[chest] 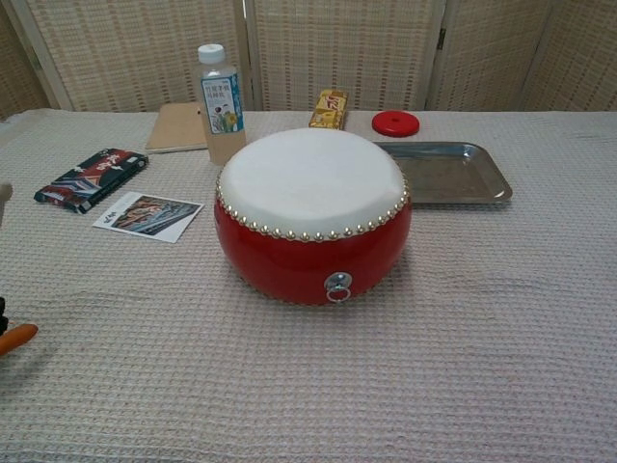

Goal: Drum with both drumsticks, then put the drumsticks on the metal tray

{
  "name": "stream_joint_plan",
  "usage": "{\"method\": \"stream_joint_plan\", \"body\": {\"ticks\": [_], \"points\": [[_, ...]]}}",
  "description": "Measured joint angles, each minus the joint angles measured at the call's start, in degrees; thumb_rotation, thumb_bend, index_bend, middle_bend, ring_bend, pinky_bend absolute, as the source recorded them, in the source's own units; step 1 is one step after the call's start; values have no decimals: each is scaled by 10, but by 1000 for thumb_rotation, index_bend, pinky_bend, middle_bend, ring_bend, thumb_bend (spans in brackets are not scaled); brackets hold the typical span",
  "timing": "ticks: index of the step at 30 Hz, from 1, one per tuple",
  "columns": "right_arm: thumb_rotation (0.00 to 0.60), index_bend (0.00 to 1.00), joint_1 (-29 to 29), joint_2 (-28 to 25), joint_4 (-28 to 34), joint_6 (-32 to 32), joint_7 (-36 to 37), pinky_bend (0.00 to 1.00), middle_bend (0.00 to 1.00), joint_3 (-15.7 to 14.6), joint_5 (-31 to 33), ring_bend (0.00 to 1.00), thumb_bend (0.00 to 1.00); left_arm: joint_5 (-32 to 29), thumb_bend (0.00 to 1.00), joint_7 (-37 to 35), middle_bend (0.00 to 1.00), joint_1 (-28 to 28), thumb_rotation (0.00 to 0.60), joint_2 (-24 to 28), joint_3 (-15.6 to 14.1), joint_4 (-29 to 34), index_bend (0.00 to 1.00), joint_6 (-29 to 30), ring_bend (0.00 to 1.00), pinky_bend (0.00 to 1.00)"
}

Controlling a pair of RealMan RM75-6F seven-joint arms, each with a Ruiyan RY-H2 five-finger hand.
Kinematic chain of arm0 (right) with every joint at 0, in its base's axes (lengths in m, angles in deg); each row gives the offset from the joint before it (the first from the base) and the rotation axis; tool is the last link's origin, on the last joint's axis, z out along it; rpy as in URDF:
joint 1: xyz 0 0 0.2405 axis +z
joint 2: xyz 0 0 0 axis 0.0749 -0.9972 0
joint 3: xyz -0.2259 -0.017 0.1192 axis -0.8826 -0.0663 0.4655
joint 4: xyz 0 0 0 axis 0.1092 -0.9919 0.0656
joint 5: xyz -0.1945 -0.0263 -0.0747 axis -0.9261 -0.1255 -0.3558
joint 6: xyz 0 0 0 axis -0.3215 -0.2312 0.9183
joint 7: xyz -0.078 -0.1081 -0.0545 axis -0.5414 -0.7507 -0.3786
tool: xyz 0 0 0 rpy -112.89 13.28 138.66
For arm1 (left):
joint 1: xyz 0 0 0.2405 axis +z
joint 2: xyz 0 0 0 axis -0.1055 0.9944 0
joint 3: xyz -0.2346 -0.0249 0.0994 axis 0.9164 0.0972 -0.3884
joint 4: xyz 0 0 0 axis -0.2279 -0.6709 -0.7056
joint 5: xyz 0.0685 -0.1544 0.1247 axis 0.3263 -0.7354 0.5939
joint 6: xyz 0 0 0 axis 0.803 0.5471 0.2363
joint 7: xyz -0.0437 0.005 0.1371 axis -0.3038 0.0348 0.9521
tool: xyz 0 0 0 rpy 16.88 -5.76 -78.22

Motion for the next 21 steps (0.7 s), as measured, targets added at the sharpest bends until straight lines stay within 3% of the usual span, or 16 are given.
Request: {"method": "stream_joint_plan", "body": {"ticks": [7, 14, 21], "points": [[600, 1000, 20, 3, 2, 27, -3, 1000, 1000, 3, -5, 1000, 861, 11, 388, 144, 1000, -21, 600, 68, 9, 34, 1000, 15, 1000, 1000], [600, 1000, 75, 12, 11, 106, -80, 1000, 1000, 16, 35, 1000, 864, -4, 527, 317, 1000, -57, 600, 187, 41, 206, 1000, -7, 1000, 1000], [600, 1000, 167, 60, 0, 192, -177, 1000, 1000, 38, 159, 1000, 864, -45, 548, 477, 1000, -104, 600, 259, 81, 340, 1000, -70, 1000, 1000]]}}
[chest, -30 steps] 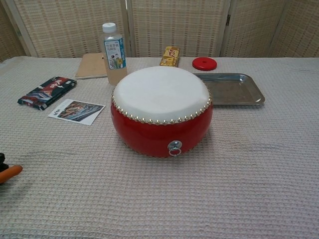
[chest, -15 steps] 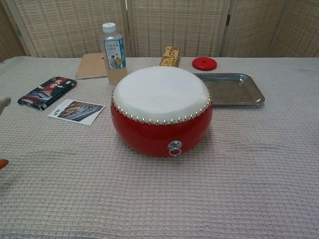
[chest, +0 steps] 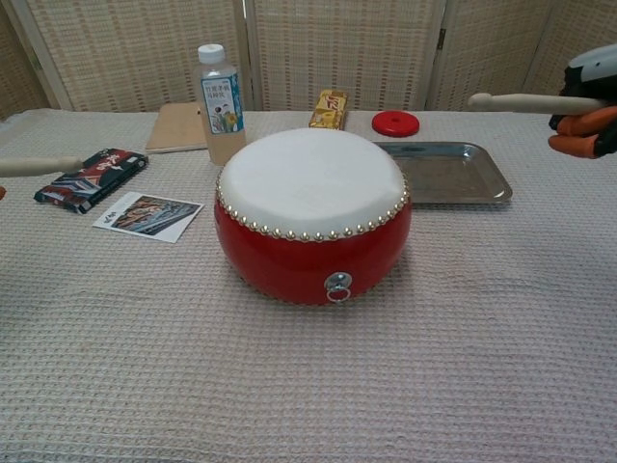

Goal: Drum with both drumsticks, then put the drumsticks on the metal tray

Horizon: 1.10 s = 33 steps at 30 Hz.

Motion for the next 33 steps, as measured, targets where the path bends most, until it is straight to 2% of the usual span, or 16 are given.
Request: {"method": "stream_joint_plan", "body": {"ticks": [5, 9, 14, 19, 28, 31, 33], "points": [[600, 1000, 87, 34, -24, 44, -93, 1000, 1000, -7, 122, 1000, 864, -50, 546, 106, 1000, -34, 600, 23, 30, 63, 1000, -48, 1000, 1000], [600, 1000, 158, 64, -41, 45, -181, 1000, 1000, -37, 226, 1000, 864, -96, 547, 175, 1000, -54, 600, 33, 52, 103, 1000, -72, 1000, 1000], [600, 1000, 247, 103, -51, 0, -306, 1000, 1000, -93, 373, 1000, 864, -163, 548, 259, 1000, -78, 600, 36, 74, 146, 1000, -95, 1000, 1000], [600, 1000, 322, 137, -44, -85, -409, 1000, 1000, -124, 504, 1000, 864, -217, 547, 310, 1000, -104, 600, 31, 94, 178, 1000, -107, 1000, 1000], [600, 1000, 373, 207, -56, -170, -547, 1000, 1000, -156, 600, 1000, 864, -283, 547, 370, 1000, -145, 600, 12, 112, 210, 1000, -118, 1000, 1000], [600, 1000, 373, 223, -56, -188, -568, 1000, 1000, -152, 618, 1000, 864, -300, 547, 391, 1000, -157, 600, -2, 113, 210, 1000, -117, 1000, 1000], [600, 1000, 368, 216, -48, -188, -556, 1000, 1000, -141, 609, 1000, 864, -309, 546, 408, 1000, -166, 600, -18, 112, 203, 1000, -115, 1000, 1000]]}}
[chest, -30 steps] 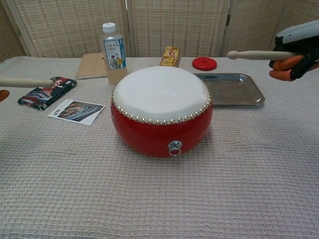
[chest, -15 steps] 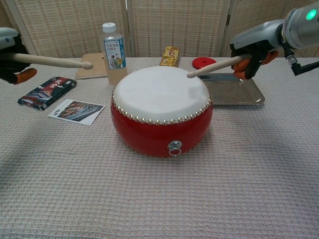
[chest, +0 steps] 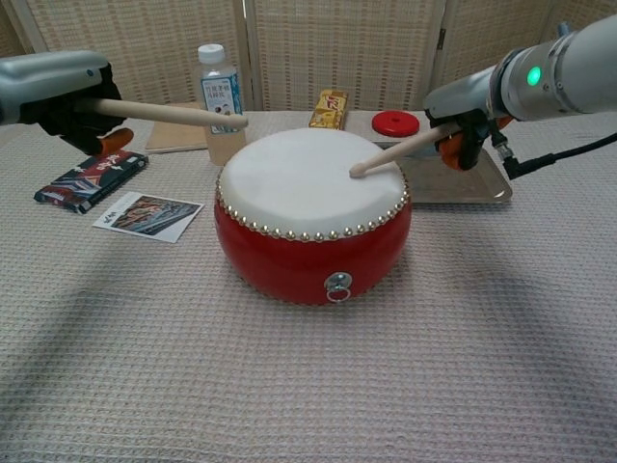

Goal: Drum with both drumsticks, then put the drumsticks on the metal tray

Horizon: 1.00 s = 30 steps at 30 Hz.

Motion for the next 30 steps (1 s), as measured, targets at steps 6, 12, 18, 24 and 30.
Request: {"method": "stream_joint_plan", "body": {"ticks": [6, 12, 18, 24, 30], "points": [[600, 1000, -38, -72, 59, 14, 108, 1000, 1000, 58, -87, 1000, 863, -38, 546, 52, 1000, -27, 600, -58, -7, -38, 1000, 10, 1000, 1000], [600, 1000, -68, -110, 89, 29, 136, 1000, 1000, 78, -138, 1000, 864, -51, 546, 98, 1000, -43, 600, -93, -19, -66, 1000, 19, 1000, 1000], [600, 1000, -56, -56, 46, 30, 68, 1000, 1000, 46, -104, 1000, 864, -51, 545, 141, 1000, -45, 600, -84, -20, -53, 1000, 69, 1000, 1000], [600, 1000, -43, 1, -4, 20, 6, 1000, 1000, 21, -51, 1000, 864, -44, 544, 138, 1000, -43, 600, -63, -18, -25, 1000, 82, 1000, 1000], [600, 1000, -50, -17, 22, 8, 26, 1000, 1000, 46, -70, 1000, 864, -70, 544, 144, 1000, -55, 600, -98, -27, -53, 1000, 60, 1000, 1000]]}}
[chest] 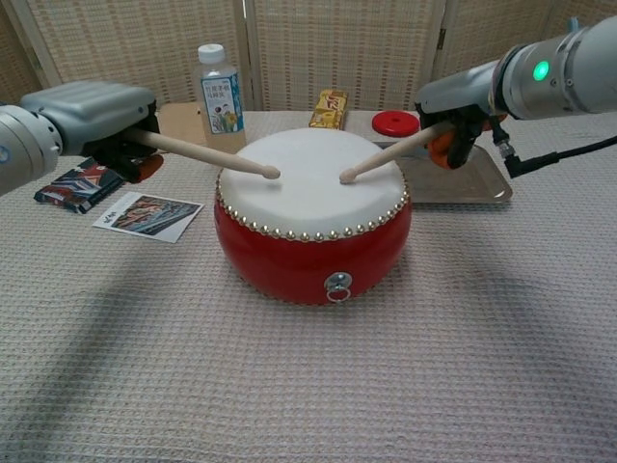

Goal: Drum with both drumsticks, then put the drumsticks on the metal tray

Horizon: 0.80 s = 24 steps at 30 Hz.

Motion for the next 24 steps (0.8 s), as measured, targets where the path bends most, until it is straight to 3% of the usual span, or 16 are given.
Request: {"method": "stream_joint_plan", "body": {"ticks": [4, 7, 19, 24], "points": [[600, 1000, -19, -56, 49, 3, 53, 1000, 1000, 31, -42, 1000, 864, -13, 543, 20, 1000, -9, 600, -24, -8, -31, 1000, -4, 1000, 1000], [600, 1000, -31, -78, 63, 8, 61, 1000, 1000, 38, -63, 1000, 864, -15, 544, 24, 1000, -11, 600, -27, -7, -31, 1000, 3, 1000, 1000], [600, 1000, -17, 41, -59, 22, -24, 1000, 1000, -9, 10, 1000, 864, 7, 542, -6, 1000, 3, 600, 29, 17, 49, 1000, 42, 1000, 1000], [600, 1000, -24, 13, -26, 11, 1, 1000, 1000, 13, -15, 1000, 864, -14, 541, 7, 1000, -7, 600, -3, 10, 15, 1000, 28, 1000, 1000]]}}
